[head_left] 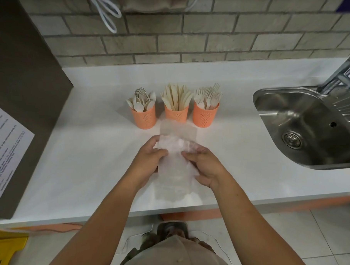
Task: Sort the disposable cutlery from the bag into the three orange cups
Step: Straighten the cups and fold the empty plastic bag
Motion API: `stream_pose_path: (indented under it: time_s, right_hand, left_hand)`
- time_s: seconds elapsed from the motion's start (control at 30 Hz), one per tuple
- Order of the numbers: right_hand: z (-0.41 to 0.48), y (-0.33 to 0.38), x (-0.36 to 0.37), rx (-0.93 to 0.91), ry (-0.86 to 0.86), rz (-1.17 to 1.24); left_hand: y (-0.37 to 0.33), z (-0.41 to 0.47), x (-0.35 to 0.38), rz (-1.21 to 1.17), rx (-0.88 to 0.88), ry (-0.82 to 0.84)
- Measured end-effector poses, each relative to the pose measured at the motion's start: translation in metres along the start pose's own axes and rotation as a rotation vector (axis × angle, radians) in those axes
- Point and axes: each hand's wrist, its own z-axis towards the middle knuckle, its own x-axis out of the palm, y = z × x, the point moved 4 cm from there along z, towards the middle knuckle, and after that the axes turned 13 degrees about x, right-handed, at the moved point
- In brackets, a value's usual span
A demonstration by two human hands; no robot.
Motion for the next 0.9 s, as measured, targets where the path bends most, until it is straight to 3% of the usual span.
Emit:
stream_pose_path:
  time_s: [0.17, 0.33, 0.43, 0.5, 0.6, 0.73, 0.9]
  right_hand:
    - [-0.001, 0.006, 0.001, -0.237, -0.066, -0.070]
    - [-0.004, 0.013, -0.002, -0.319, -0.038, -0.147]
    - [-0.006, 0.021, -0.004, -0.489, 0.008, -0.322]
    - [-0.006, 0.025, -0.004, -0.503, -0.014, -0.381]
    - [-0.009, 0.037, -0.005, -0.471, 0.032, -0.437]
    - [-0.021, 0.065, -0.010, -0.460, 0.134, -0.555]
    - [-0.036, 0.088, 0.009, -0.367, 0.014, -0.883]
  left_hand:
    - [-0.006, -0.001, 0.007, -0.164, 0.098, -0.007]
    - [-0.006, -0.005, 0.005, -0.260, 0.017, 0.013]
    - [-0.011, -0.005, 0.006, -0.332, -0.089, 0.068]
    - [-0.016, -0.003, 0.008, -0.208, -0.076, 0.074]
    - [-0.024, 0.004, 0.006, 0.108, 0.059, 0.063]
    - [-0.042, 0.012, 0.001, 0.324, 0.241, 0.124]
    - [-0.064, 0.012, 0.021, 0.373, 0.435, 0.214]
